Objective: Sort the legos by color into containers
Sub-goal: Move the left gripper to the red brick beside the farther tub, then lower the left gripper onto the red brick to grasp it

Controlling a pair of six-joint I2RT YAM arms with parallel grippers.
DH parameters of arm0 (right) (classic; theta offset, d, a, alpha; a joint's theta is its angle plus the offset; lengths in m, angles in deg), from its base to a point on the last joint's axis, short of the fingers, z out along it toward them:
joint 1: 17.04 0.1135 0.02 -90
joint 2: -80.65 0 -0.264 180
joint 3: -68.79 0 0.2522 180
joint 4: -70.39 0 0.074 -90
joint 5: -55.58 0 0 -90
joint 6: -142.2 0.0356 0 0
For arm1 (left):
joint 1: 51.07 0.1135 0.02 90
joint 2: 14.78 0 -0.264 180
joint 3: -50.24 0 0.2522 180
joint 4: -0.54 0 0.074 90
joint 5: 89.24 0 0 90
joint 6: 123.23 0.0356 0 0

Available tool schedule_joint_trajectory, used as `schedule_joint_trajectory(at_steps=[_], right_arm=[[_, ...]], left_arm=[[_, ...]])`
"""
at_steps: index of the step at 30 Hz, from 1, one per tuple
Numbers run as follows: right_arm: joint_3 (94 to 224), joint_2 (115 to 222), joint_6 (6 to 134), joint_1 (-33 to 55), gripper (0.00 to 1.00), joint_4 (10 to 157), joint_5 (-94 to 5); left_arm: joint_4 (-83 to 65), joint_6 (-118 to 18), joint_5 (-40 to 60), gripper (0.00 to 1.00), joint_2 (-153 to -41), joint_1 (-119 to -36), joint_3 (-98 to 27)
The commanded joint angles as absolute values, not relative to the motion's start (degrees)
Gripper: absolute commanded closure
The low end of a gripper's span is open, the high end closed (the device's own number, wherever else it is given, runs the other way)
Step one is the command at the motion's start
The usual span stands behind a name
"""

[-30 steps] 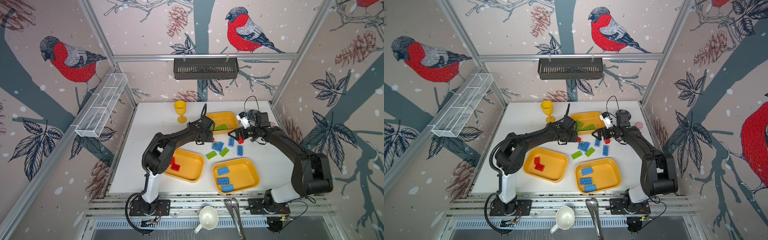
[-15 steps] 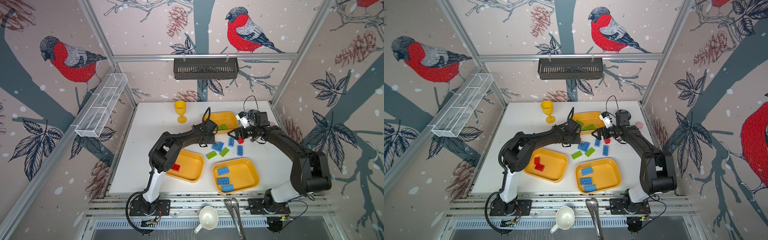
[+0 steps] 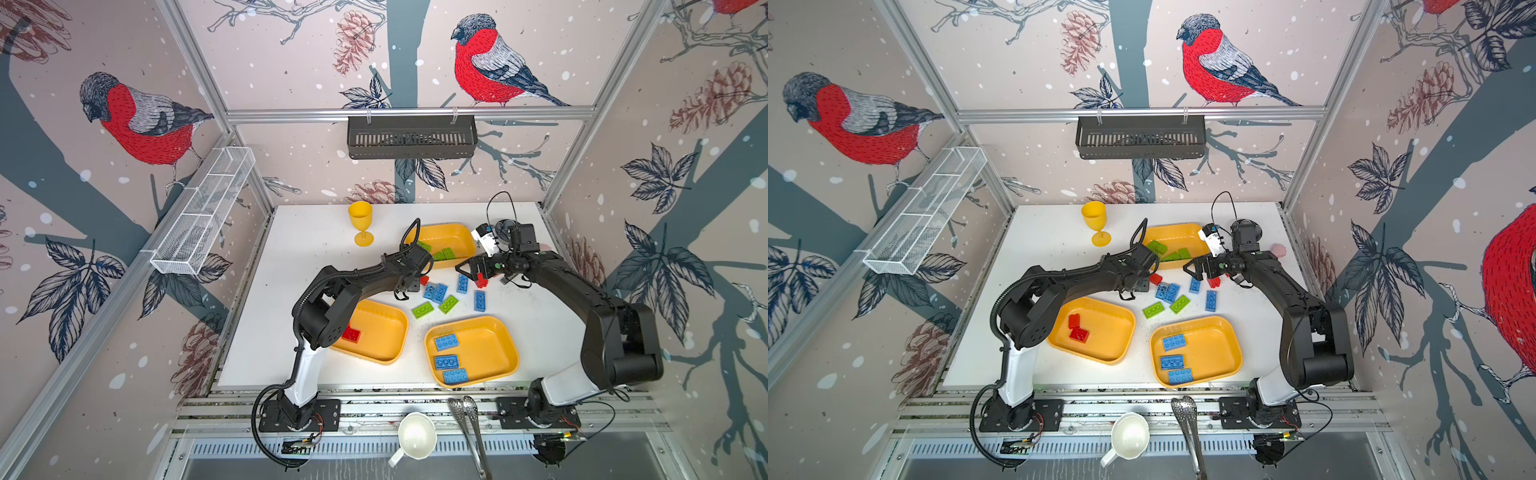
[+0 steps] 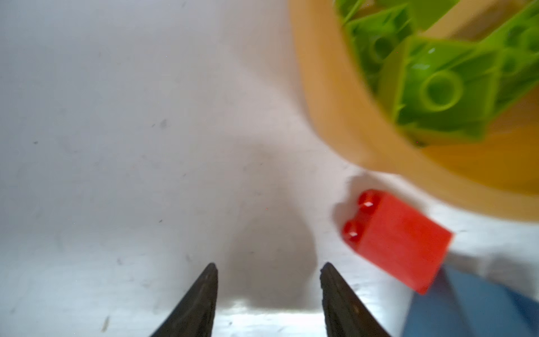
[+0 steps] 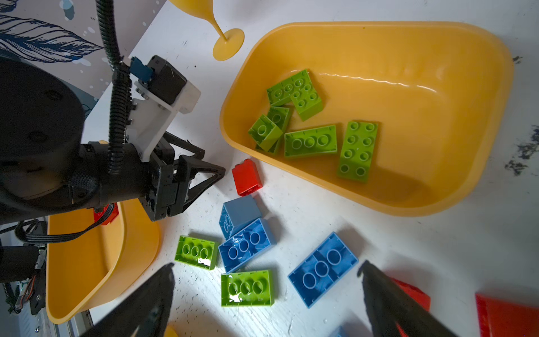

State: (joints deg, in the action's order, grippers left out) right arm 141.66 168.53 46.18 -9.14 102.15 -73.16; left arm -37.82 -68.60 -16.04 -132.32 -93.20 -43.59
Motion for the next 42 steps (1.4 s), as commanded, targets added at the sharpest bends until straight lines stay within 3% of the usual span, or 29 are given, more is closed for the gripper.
schedule_joint_trajectory(at_steps=[1,9,17,30,36,42], right_arm=[[141.35,167.83,45.8,-9.0,0.01,102.35,-73.31],[140.69,167.03,46.25,-8.86,0.01,102.08,-73.09],[139.68,166.19,46.49,-8.82,0.01,101.64,-72.85],[140.2,166.52,46.43,-8.95,0.01,101.92,-72.74],[140.54,167.13,46.37,-8.89,0.01,102.06,-72.93],[141.24,167.92,46.12,-8.94,0.01,102.22,-73.18]], left_arm=[[-39.71,-67.07,-18.58,0.43,-129.43,-92.8,-42.56],[-38.95,-71.68,-10.19,0.41,-128.02,-93.26,-46.65],[-40.0,-80.76,-7.84,0.28,-133.29,-94.66,-52.1],[-42.89,-96.25,-10.93,0.26,-139.83,-95.27,-57.81],[-42.18,-96.69,-11.3,0.26,-141.48,-95.33,-59.02],[-50.43,-96.47,-13.1,0.3,-144.65,-95.44,-63.44]])
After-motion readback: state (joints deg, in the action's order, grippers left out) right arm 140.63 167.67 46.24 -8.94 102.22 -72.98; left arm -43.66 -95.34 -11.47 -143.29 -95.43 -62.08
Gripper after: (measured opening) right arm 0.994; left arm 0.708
